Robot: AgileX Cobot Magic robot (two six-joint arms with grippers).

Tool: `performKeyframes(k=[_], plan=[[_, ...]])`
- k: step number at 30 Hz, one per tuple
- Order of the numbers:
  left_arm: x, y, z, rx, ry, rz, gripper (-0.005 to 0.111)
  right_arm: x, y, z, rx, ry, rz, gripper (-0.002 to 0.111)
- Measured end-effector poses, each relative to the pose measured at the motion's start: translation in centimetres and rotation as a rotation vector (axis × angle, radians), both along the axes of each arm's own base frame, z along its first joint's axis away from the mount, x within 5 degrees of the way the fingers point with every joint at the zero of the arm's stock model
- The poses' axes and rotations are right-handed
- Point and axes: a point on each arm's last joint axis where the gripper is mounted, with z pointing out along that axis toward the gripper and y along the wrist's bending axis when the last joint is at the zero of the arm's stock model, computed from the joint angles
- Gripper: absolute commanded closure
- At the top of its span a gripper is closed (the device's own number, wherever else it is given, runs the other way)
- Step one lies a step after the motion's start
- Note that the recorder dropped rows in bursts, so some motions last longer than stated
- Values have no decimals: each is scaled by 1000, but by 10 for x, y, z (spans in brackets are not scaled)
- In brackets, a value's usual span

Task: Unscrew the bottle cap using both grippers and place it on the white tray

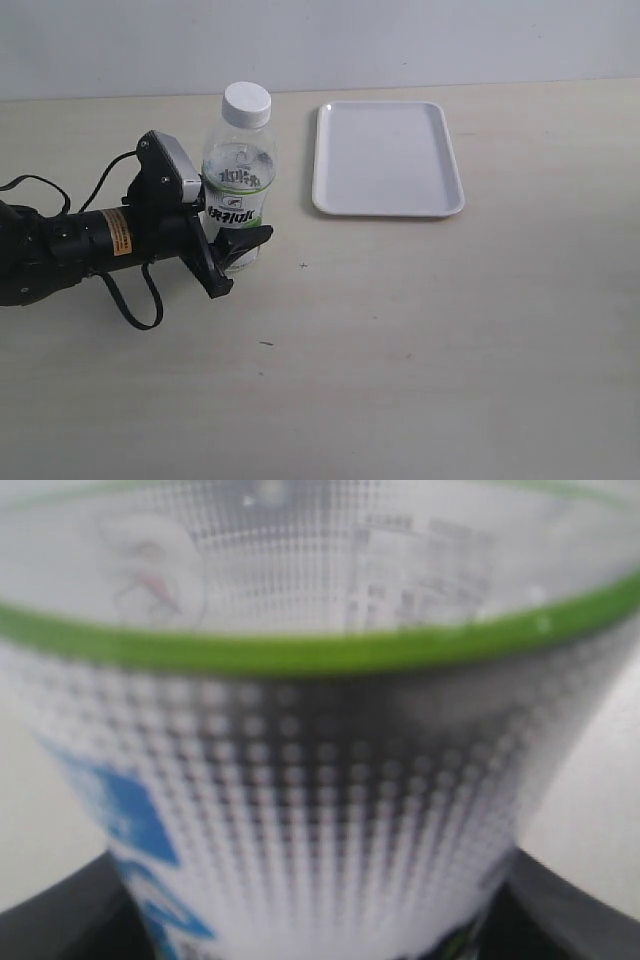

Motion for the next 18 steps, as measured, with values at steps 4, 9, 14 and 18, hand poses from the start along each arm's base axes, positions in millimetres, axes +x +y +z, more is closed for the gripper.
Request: performKeyframes(k=[4,9,14,18], plan=[[0,0,0,0,0,0,107,-1,-1,7,227,-89,14,108],[0,0,0,1,0,-2,107,-6,-5,27,423,-301,39,108],[-1,0,0,3,-1,-9,107,-5,-5,87,433,-387,55,108],[-1,0,0,3,-1,-9,107,33,-2,136,405,-132,47,108]])
